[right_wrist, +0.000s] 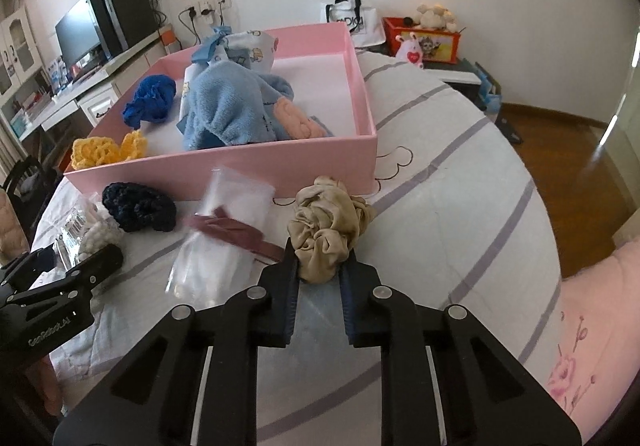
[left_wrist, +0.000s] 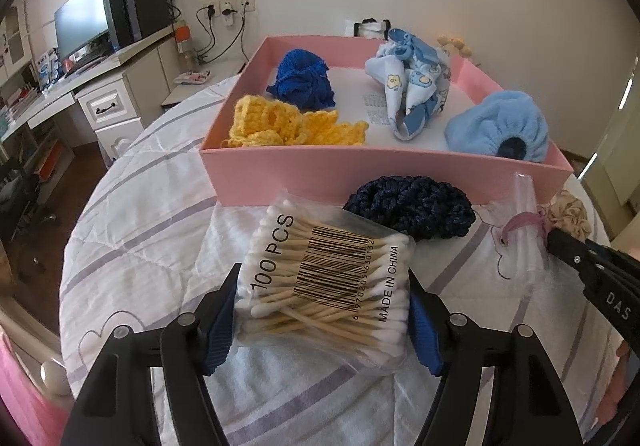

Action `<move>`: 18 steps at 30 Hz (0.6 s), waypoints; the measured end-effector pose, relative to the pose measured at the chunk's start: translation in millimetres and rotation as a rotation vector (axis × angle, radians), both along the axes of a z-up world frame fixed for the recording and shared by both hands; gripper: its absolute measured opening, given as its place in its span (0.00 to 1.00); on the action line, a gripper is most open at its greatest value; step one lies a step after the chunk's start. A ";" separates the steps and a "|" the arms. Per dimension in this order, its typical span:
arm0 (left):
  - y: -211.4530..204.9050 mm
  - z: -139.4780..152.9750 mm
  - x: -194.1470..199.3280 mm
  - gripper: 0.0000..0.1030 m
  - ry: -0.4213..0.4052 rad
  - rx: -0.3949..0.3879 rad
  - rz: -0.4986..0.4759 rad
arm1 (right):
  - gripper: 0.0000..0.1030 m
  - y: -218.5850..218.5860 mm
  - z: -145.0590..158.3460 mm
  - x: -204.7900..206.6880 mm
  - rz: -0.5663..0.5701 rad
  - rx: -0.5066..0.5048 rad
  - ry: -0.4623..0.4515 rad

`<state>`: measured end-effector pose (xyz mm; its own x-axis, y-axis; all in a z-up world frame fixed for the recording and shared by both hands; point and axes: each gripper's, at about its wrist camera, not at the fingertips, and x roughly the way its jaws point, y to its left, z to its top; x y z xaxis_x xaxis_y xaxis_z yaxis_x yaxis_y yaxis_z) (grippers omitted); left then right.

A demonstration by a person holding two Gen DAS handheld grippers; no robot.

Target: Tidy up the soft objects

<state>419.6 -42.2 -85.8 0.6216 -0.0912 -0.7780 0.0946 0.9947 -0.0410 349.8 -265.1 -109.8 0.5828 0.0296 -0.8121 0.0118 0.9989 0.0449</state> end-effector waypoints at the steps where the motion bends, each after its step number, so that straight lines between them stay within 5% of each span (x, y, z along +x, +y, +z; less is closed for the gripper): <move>1: 0.3 1.8 -2.1 0.66 -0.005 0.001 0.001 | 0.16 0.3 1.9 -2.0 0.001 0.003 -0.004; 18: 11.0 61.6 -77.9 0.66 -0.149 -0.013 0.029 | 0.16 21.2 57.0 -54.2 0.034 0.002 -0.140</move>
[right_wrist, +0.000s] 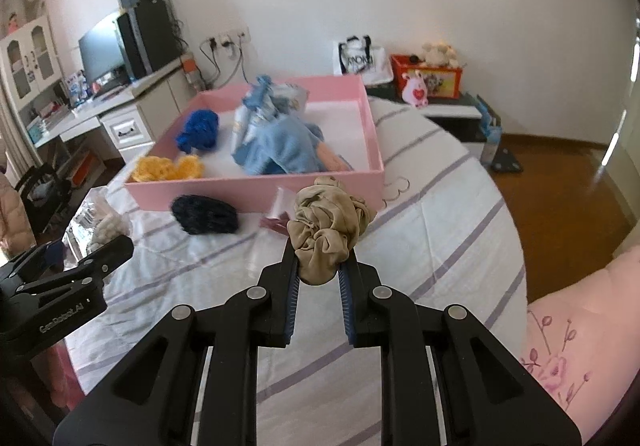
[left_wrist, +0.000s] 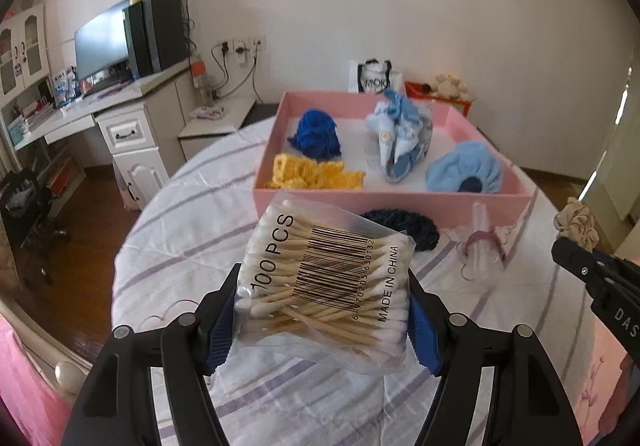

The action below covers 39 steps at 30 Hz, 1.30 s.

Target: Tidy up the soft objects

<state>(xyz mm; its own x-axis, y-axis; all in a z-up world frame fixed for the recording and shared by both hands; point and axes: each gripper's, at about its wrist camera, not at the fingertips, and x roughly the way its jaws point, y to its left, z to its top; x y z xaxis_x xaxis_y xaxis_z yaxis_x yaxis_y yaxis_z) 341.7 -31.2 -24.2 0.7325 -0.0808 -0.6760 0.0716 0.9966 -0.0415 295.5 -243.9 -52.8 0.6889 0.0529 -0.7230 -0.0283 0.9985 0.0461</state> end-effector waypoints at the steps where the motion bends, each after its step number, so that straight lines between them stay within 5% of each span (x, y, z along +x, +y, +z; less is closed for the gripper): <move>1: 0.7 4.1 -5.5 0.66 -0.011 -0.001 0.005 | 0.16 1.8 3.1 -2.6 0.003 0.000 -0.009; 23: 21.9 104.6 -168.4 0.66 -0.358 -0.028 0.028 | 0.17 30.7 103.8 -95.3 0.076 -0.016 -0.342; 39: 28.8 100.2 -272.8 0.66 -0.497 -0.024 0.057 | 0.17 45.7 141.5 -147.1 0.121 -0.035 -0.498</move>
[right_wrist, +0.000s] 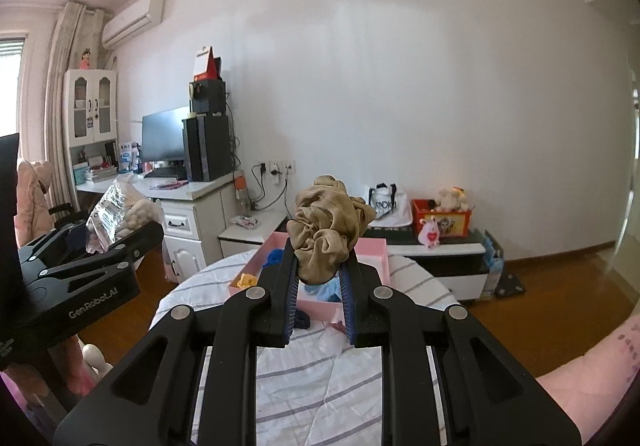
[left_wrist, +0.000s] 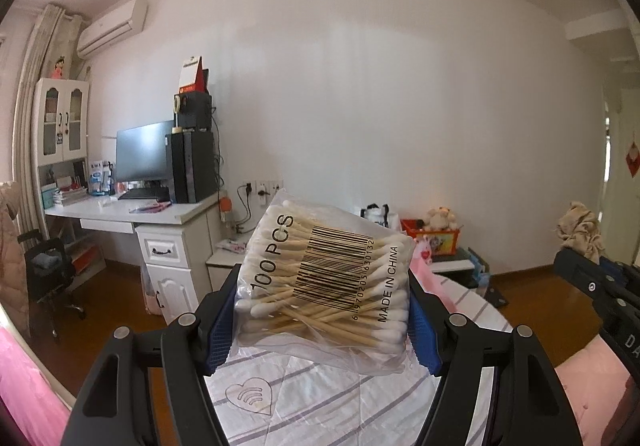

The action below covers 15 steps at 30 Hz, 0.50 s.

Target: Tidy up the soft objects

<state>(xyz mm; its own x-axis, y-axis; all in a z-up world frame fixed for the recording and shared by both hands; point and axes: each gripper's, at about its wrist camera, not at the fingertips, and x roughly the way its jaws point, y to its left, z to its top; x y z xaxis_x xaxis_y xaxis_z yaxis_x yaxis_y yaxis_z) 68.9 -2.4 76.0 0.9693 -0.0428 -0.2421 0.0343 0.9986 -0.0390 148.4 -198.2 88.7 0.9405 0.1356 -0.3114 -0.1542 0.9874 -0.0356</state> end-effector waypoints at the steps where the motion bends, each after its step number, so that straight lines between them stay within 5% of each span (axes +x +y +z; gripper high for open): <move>1: -3.0 -2.4 -4.7 0.66 -0.004 0.001 0.001 | 0.17 -0.1 0.4 -2.1 0.002 -0.001 -0.004; 15: -5.8 -18.2 -22.8 0.66 -0.011 -0.001 -0.002 | 0.17 -10.7 1.6 -4.7 -0.002 -0.002 -0.012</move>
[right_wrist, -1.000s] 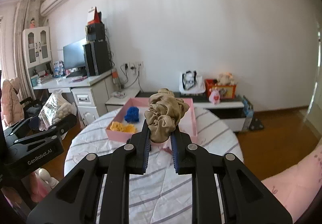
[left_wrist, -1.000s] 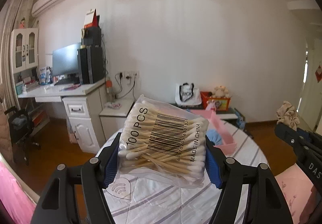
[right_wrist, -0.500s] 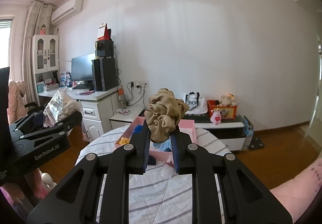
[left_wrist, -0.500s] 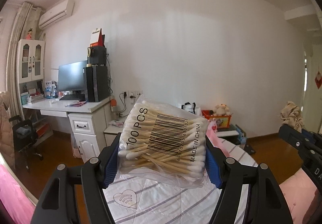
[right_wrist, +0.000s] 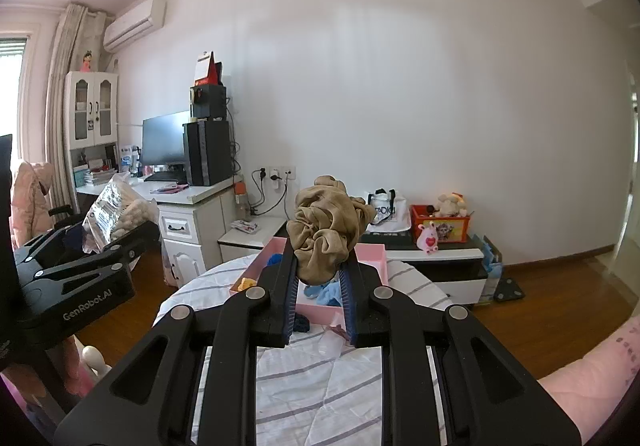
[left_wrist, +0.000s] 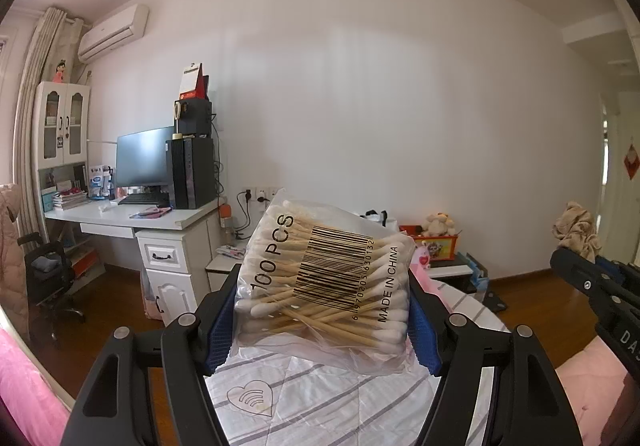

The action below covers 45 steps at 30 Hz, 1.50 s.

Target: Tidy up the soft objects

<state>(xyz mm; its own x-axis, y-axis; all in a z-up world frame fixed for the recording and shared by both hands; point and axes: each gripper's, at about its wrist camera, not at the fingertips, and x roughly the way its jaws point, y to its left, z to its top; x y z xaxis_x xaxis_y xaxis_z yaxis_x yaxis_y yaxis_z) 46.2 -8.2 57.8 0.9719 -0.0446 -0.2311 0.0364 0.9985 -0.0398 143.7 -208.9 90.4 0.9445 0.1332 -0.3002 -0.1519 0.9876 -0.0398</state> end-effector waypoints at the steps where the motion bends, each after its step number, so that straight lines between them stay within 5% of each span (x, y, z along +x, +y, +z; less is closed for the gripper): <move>1: 0.4 -0.3 -0.2 0.66 0.001 0.000 0.001 | 0.17 -0.4 0.0 0.1 -0.001 0.000 0.001; 25: 6.5 10.1 55.5 0.66 0.065 0.006 -0.008 | 0.17 6.1 -11.3 32.4 -0.026 0.010 0.082; 45: -2.0 -4.4 211.2 0.66 0.355 0.062 -0.006 | 0.18 -21.4 -84.0 145.7 -0.070 0.069 0.347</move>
